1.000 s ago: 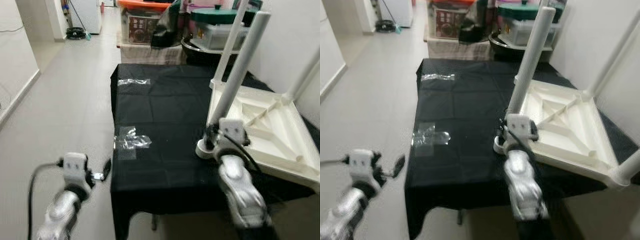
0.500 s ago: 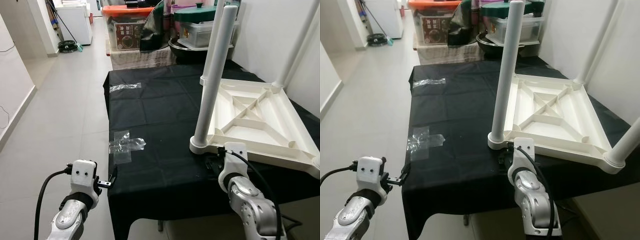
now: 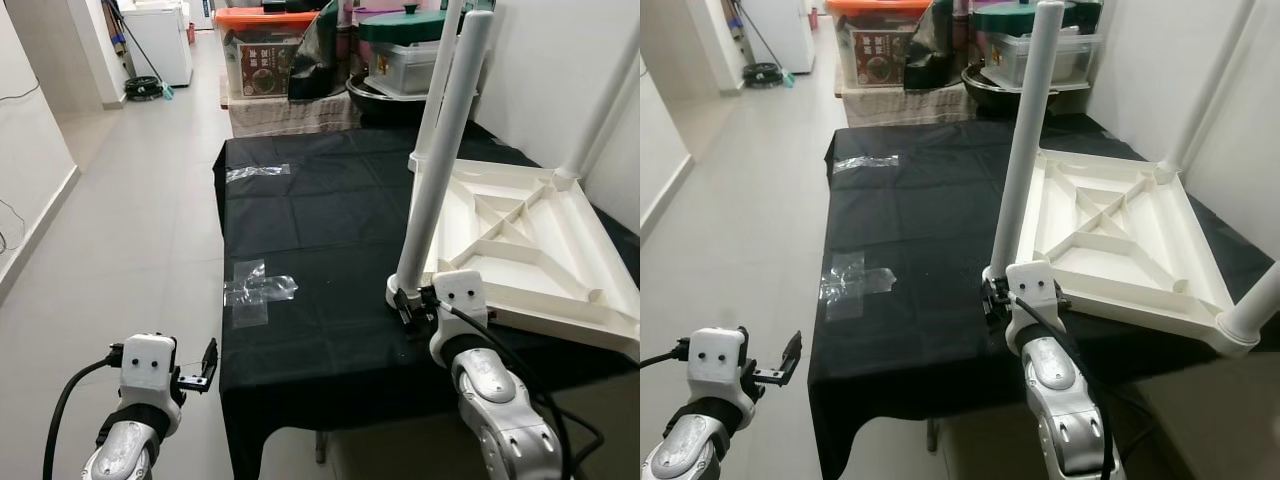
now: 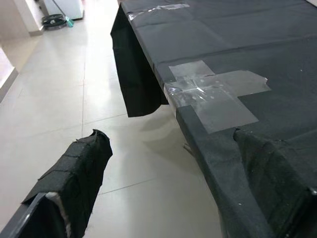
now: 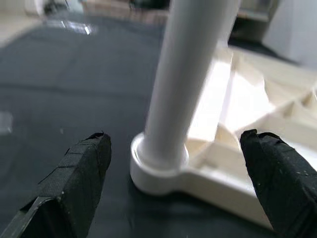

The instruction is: Building children table

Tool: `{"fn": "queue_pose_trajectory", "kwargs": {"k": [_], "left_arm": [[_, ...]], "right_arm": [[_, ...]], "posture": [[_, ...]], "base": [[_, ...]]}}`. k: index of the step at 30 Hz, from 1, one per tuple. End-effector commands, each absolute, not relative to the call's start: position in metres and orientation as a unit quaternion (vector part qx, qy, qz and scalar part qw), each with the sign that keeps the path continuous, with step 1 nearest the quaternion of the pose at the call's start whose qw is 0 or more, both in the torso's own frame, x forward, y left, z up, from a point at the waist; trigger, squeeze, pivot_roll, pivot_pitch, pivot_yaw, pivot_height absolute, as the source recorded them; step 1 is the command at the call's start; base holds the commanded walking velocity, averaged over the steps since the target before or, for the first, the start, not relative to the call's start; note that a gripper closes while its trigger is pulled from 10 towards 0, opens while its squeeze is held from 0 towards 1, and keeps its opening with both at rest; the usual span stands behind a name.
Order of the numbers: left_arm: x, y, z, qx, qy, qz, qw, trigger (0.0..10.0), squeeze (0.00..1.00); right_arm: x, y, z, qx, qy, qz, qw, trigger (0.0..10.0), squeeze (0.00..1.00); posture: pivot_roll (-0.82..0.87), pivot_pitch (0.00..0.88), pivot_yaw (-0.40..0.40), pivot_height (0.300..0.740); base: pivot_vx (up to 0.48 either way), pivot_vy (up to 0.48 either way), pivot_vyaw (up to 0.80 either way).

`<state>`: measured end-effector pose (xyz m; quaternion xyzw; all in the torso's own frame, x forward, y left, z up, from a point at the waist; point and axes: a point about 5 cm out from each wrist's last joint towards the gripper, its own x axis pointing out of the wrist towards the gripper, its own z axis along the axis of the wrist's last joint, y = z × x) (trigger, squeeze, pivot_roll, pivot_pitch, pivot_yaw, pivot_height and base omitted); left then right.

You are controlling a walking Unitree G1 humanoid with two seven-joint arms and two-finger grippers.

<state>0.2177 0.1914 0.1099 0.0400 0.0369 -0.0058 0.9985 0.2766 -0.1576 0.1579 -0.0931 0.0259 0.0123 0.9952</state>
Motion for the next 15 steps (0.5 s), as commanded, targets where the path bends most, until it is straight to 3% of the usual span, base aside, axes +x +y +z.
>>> {"fn": "queue_pose_trajectory", "kwargs": {"k": [1,2,15], "left_arm": [[0.217,0.19,0.111,0.043,0.039,-0.001,0.998,10.0,0.0],[0.217,0.19,0.111,0.044,0.039,0.0,0.998,10.0,0.0],[0.221,0.187,0.114,0.048,0.035,0.004,0.998,10.0,0.0]], "right_arm": [[0.281,-0.15,0.164,-0.084,0.006,0.028,0.996,10.0,0.0],[0.282,-0.147,0.164,-0.083,0.0,0.032,0.996,10.0,0.0],[0.3,-0.143,0.172,-0.08,-0.039,0.046,0.995,10.0,0.0]], "posture": [[-0.03,0.0,-0.04,0.74],[-0.03,0.0,-0.04,0.74],[-0.02,0.0,-0.052,0.74]], "base": [[0.0,-0.48,0.0],[0.0,-0.48,0.0],[0.0,0.0,0.0]]}}
